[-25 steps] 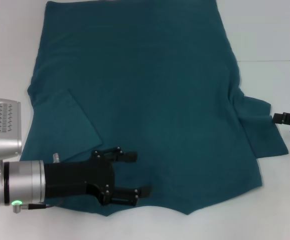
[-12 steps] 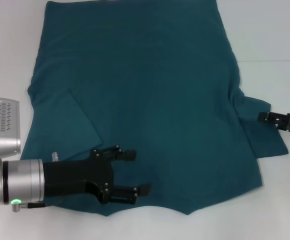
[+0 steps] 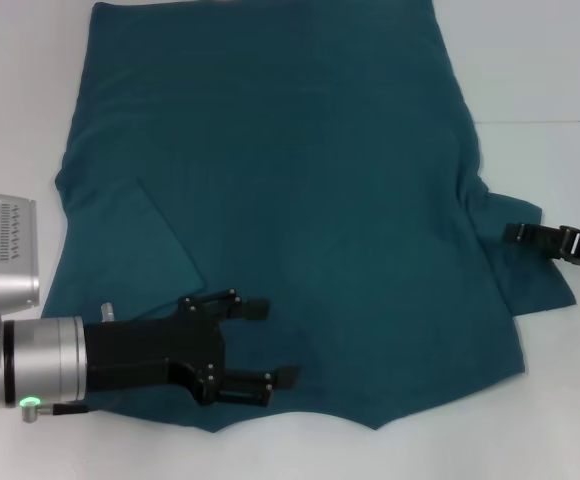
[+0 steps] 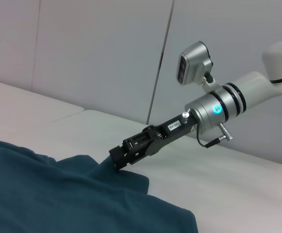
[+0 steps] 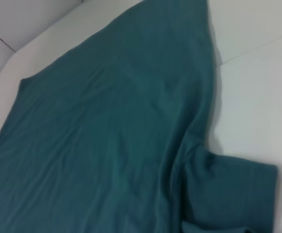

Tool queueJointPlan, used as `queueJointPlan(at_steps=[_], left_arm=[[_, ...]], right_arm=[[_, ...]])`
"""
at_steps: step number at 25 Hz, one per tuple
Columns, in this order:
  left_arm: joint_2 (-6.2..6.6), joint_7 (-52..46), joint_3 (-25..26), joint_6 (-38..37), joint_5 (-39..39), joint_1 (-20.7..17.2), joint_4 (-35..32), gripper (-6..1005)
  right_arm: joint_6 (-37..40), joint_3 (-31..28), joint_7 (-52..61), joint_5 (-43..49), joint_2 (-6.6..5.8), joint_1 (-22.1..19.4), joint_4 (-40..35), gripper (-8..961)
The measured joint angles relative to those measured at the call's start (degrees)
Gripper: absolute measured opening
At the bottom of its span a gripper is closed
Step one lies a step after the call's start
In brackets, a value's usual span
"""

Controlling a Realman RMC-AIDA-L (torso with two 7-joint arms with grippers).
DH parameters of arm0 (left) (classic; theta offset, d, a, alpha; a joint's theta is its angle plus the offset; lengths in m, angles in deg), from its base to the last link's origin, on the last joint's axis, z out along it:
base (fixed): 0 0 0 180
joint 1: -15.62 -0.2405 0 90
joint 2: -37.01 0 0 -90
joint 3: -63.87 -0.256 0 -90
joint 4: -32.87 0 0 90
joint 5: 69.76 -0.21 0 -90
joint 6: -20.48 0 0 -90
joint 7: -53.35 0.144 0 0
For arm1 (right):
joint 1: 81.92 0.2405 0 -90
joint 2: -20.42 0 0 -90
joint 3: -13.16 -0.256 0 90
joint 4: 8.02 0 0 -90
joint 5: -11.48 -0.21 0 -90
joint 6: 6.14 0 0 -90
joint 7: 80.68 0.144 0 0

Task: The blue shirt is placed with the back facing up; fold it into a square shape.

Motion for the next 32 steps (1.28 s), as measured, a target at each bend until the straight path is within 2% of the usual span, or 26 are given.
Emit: queueJointPlan(at_steps=[8, 18, 29, 32], left_arm=[[0.00, 0.0, 0.0, 0.0, -0.1, 0.0, 0.0, 950], [0.01, -0.6, 0.1, 0.1, -0.1, 0.1, 0.0, 950], [0.11, -0.6, 0.1, 0.4, -0.1, 0.3, -0.1, 949], [0.15, -0.6, 0.1, 0.5, -0.1, 0.2, -0.3, 949]], right_arm=[[0.9, -0.1, -0.1, -2.5, -1.07, -1.1, -0.3, 883], [-5.7, 1.0, -2.9, -2.5, 0.71, 0.8, 1.4, 883], [-3.6, 0.6, -3.0, -2.6, 0.71, 0.2, 1.5, 864], [-2.7, 0.6, -2.8, -2.6, 0.53, -0.1, 1.5, 744]])
